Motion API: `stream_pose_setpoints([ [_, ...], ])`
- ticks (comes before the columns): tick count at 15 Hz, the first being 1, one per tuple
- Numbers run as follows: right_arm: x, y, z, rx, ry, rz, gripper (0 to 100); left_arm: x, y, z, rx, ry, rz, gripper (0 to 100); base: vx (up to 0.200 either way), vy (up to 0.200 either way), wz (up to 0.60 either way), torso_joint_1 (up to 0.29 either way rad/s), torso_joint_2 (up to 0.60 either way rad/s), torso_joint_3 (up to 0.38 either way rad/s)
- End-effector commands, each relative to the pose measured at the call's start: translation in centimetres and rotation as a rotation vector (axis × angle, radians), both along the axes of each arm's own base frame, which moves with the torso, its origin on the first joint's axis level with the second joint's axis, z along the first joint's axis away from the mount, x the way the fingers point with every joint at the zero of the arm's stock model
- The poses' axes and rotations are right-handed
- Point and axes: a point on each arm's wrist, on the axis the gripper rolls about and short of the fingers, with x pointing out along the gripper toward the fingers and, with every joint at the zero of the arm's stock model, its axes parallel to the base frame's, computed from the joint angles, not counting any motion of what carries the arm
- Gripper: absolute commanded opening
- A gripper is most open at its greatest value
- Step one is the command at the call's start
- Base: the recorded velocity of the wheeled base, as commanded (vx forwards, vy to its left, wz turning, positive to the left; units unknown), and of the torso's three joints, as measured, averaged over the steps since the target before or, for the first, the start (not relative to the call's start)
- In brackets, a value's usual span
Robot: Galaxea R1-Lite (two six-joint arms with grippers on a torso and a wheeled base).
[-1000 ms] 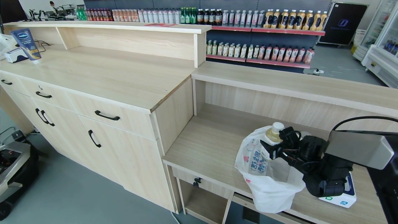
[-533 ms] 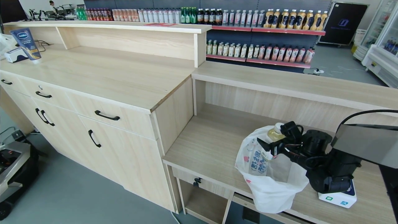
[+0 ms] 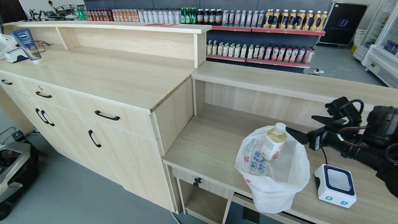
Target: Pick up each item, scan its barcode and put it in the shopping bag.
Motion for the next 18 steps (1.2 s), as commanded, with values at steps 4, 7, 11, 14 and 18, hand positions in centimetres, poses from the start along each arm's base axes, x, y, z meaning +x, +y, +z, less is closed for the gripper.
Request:
stream_pose_setpoints([
  [4, -9.2, -6.0, 4.3, -0.092, -0.005, -0.374, 100, 0.0, 0.0, 0.0, 0.001, -0.001, 0.0, 100, 0.0, 0.0, -0.6, 0.001, 0.0, 0.004],
  [7, -9.9, -8.1, 3.8, -0.11, 0.043, -0.64, 100, 0.0, 0.0, 0.0, 0.001, -0.001, 0.002, 100, 0.0, 0.0, -0.6, -0.002, 0.0, 0.006],
  [11, -8.0, -9.6, 1.3, -0.095, 0.173, -0.845, 100, 0.0, 0.0, 0.0, 0.001, -0.001, 0.0, 100, 0.0, 0.0, -0.6, 0.004, 0.0, 0.002],
  [14, -6.9, -14.6, -3.0, -0.081, 0.387, -0.954, 100, 0.0, 0.0, 0.0, 0.0, -0.001, 0.003, 100, 0.0, 0.0, 0.0, 0.0, 0.0, 0.0],
  [18, -3.8, -19.4, -4.9, -0.18, 0.455, -0.974, 100, 0.0, 0.0, 0.0, 0.001, -0.001, 0.002, 100, 0.0, 0.0, 0.0, 0.0, 0.0, 0.0],
])
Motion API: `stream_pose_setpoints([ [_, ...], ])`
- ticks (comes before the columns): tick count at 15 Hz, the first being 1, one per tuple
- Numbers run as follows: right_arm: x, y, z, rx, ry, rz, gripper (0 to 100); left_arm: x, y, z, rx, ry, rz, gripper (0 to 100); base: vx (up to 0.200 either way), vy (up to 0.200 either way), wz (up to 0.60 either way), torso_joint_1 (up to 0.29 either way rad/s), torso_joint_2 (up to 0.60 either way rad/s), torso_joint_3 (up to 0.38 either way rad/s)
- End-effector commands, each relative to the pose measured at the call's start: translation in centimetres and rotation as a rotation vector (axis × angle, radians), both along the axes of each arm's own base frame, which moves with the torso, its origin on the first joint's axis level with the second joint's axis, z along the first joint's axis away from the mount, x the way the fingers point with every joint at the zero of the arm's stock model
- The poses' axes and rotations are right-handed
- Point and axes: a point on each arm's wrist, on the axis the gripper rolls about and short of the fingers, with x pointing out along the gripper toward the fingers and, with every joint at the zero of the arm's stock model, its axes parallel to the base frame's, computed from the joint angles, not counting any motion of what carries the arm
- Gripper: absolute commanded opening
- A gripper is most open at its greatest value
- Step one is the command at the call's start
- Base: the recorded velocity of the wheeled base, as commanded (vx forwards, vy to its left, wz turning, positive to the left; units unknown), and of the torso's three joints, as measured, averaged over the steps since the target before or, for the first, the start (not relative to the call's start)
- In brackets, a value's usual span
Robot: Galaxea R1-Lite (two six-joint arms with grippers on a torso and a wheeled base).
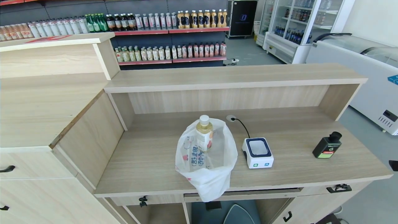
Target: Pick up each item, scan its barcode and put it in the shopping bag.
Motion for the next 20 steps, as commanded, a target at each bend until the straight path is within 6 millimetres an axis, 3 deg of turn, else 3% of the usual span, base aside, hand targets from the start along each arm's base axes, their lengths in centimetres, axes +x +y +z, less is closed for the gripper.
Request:
stream_pose_setpoints([
  [1, 2.5, -4.1, -2.7, -0.013, 0.106, -0.023, 100, 0.0, 0.0, 0.0, -0.001, 0.0, 0.001, 100, 0.0, 0.0, 0.0, 0.0, 0.0, 0.0],
  [4, 4.5, -6.0, -2.8, -0.078, 0.129, 0.014, 100, 0.0, 0.0, 0.0, 0.001, 0.0, -0.001, 100, 0.0, 0.0, 0.0, 0.0, 0.0, 0.0],
  [7, 6.3, -6.8, -3.2, -0.059, 0.082, 0.169, 100, 0.0, 0.0, 0.0, 0.001, 0.0, 0.001, 100, 0.0, 0.0, 0.0, 0.0, 0.0, 0.0],
  [12, 8.9, -8.3, -3.6, -0.079, 0.045, 0.256, 100, 0.0, 0.0, 0.0, 0.001, 0.0, 0.002, 100, 0.0, 0.0, 0.0, 0.0, 0.0, 0.0],
  [15, 9.9, -7.9, -4.4, -0.027, 0.011, 0.4, 100, 0.0, 0.0, 0.0, -0.001, 0.0, -0.001, 100, 0.0, 0.0, 0.0, 0.0, 0.0, 0.0],
  [20, 11.5, -6.5, -5.7, 0.005, 0.015, 0.488, 100, 0.0, 0.0, 0.0, 0.001, 0.0, 0.001, 100, 0.0, 0.0, 0.0, 0.0, 0.0, 0.0],
])
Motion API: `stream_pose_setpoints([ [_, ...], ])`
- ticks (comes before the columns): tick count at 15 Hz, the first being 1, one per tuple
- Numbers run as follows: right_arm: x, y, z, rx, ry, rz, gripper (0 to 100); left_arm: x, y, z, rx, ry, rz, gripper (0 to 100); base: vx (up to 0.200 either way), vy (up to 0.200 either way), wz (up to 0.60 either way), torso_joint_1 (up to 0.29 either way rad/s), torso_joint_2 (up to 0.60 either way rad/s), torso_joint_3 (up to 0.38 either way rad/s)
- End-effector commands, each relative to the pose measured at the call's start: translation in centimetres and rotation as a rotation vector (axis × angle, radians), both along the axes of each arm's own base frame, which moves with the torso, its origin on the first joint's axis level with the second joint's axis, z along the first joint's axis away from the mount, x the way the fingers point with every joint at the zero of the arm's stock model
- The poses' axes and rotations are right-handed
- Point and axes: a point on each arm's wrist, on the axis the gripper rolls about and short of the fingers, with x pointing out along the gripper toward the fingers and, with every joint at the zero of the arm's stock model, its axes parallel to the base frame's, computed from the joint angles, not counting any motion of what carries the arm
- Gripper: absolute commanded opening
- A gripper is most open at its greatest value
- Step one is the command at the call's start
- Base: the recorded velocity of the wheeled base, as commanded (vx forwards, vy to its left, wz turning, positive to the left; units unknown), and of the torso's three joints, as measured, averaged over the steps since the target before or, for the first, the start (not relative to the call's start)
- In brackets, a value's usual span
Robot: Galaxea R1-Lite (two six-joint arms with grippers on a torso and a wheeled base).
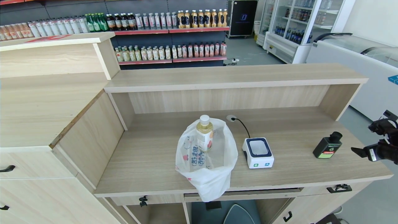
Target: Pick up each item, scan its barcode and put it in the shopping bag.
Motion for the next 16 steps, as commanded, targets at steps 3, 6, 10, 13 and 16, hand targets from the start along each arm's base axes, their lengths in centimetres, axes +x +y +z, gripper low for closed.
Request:
stream_pose_setpoints([
  [3, 1.8, 1.0, -0.7, 0.002, -0.001, 0.044, 100, 0.0, 0.0, 0.0, 0.001, -0.001, 0.0, 100, 0.0, 0.0, 0.0, 0.0, 0.0, 0.0],
  [6, 3.0, 2.0, -1.0, 0.0, -0.004, 0.08, 100, 0.0, 0.0, 0.0, 0.0, -0.001, 0.0, 100, 0.0, 0.0, 0.0, 0.0, 0.0, 0.0],
  [10, 4.1, 3.4, -1.8, 0.007, 0.012, 0.121, 100, 0.0, 0.0, 0.0, 0.0, -0.001, -0.001, 100, 0.0, 0.0, 0.0, 0.0, 0.0, 0.0],
  [13, 4.5, 4.3, -2.0, 0.011, 0.017, 0.144, 100, 0.0, 0.0, 0.0, 0.001, -0.001, 0.0, 100, 0.0, 0.0, 0.0, 0.0, 0.0, 0.0],
  [16, 5.0, 5.3, -2.0, 0.014, 0.012, 0.167, 100, 0.0, 0.0, 0.0, 0.001, -0.001, -0.001, 100, 0.0, 0.0, 0.0, 0.0, 0.0, 0.0],
])
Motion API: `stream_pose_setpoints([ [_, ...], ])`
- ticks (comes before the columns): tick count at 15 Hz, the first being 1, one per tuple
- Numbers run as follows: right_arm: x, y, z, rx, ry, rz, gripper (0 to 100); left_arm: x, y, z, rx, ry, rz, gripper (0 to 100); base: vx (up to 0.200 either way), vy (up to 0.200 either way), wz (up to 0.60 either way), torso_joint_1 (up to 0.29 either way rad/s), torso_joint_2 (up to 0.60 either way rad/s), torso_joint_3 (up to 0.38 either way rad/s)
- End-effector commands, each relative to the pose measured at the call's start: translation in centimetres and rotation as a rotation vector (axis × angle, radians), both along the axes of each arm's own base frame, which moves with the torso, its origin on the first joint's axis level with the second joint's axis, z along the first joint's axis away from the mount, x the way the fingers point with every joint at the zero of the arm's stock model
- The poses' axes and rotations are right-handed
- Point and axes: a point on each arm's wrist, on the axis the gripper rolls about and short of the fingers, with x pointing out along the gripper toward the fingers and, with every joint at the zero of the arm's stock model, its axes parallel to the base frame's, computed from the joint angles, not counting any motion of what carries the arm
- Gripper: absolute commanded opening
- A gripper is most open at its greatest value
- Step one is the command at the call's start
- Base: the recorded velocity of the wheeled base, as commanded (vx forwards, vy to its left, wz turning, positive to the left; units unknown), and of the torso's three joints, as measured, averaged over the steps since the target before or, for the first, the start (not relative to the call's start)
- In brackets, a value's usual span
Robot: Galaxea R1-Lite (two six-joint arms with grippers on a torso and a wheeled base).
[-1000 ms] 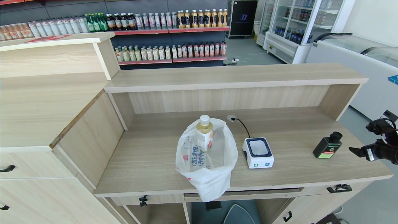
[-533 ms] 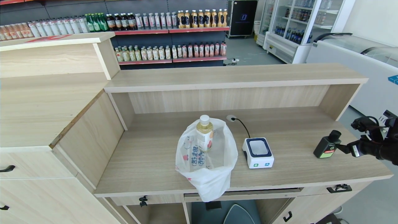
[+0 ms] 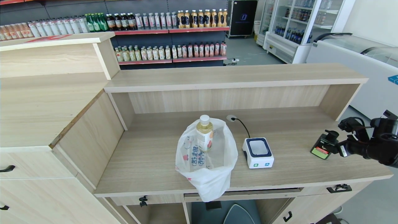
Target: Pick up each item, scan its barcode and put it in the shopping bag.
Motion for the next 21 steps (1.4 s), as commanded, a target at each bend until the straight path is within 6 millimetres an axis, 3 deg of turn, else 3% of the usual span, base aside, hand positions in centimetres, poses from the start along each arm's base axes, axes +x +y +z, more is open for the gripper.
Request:
stream_pose_setpoints([
  [1, 0.3, 0.4, -0.3, 0.001, 0.005, 0.012, 100, 0.0, 0.0, 0.0, 0.0, -0.001, 0.001, 100, 0.0, 0.0, 0.0, 0.0, 0.0, 0.0],
  [6, 0.7, 0.8, -2.0, 0.023, 0.038, 0.024, 100, 0.0, 0.0, 0.0, -0.001, -0.001, 0.001, 100, 0.0, 0.0, 0.0, 0.0, 0.0, 0.0],
  [20, 3.1, 4.0, -4.1, 0.076, 0.002, 0.109, 100, 0.0, 0.0, 0.0, 0.0, -0.001, 0.002, 100, 0.0, 0.0, 0.0, 0.0, 0.0, 0.0],
  [21, 3.1, 4.0, -4.1, 0.076, 0.004, 0.111, 0, 0.0, 0.0, 0.0, 0.0, -0.001, 0.002, 100, 0.0, 0.0, 0.0, 0.0, 0.0, 0.0],
])
